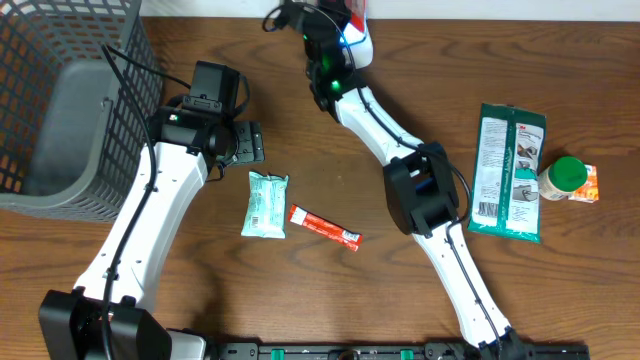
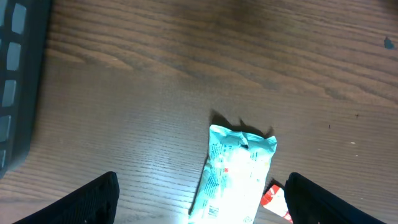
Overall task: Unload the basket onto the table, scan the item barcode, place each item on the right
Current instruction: 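Hold the red packet in front of the white scanner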
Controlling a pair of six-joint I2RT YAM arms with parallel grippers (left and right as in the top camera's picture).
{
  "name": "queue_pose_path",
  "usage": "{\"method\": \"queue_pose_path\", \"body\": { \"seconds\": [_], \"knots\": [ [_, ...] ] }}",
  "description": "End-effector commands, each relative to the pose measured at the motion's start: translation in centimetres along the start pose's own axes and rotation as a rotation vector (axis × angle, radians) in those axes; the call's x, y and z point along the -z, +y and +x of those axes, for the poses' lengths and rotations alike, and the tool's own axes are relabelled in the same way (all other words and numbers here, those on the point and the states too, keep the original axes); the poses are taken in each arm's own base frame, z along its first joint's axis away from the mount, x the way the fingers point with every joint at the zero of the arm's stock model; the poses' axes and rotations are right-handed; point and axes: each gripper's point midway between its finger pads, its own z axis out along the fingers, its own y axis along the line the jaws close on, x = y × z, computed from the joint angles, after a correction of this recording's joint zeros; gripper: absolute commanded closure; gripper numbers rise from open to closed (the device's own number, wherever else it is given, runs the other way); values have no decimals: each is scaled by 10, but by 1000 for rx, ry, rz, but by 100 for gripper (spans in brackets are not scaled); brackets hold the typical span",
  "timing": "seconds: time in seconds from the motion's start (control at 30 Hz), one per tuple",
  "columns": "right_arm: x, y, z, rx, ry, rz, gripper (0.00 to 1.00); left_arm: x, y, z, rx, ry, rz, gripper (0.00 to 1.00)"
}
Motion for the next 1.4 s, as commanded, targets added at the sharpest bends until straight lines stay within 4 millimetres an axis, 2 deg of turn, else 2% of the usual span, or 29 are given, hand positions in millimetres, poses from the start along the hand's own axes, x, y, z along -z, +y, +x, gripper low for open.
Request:
{"method": "queue_pose_path", "body": {
  "seconds": [0.0,0.1,0.23,0.3,0.5,0.77,0.93,1.37],
  "knots": [
    [0,-23,-13,-96,-56,47,99,-4,3,2,5,12,-18,15],
    [0,-19,-14,-152,-62,27,99,-4,3,2,5,12,-18,15],
    [1,8,-11,-104,-51,-78,99,-4,3,2,5,12,-18,15],
    [1,16,-11,-141,-53,-110,99,-4,3,2,4,12,-18,14],
    [1,16,-11,-219,-54,-115,99,-4,3,2,4,12,-18,15],
    [2,30,-3,-439,0,-170,99,-4,3,2,4,12,-18,14],
    [0,29,1,-576,18,-169,99,-4,3,2,4,12,-18,15],
    [3,32,-2,-590,17,-178,99,-4,3,2,4,12,-18,15]
  ]
}}
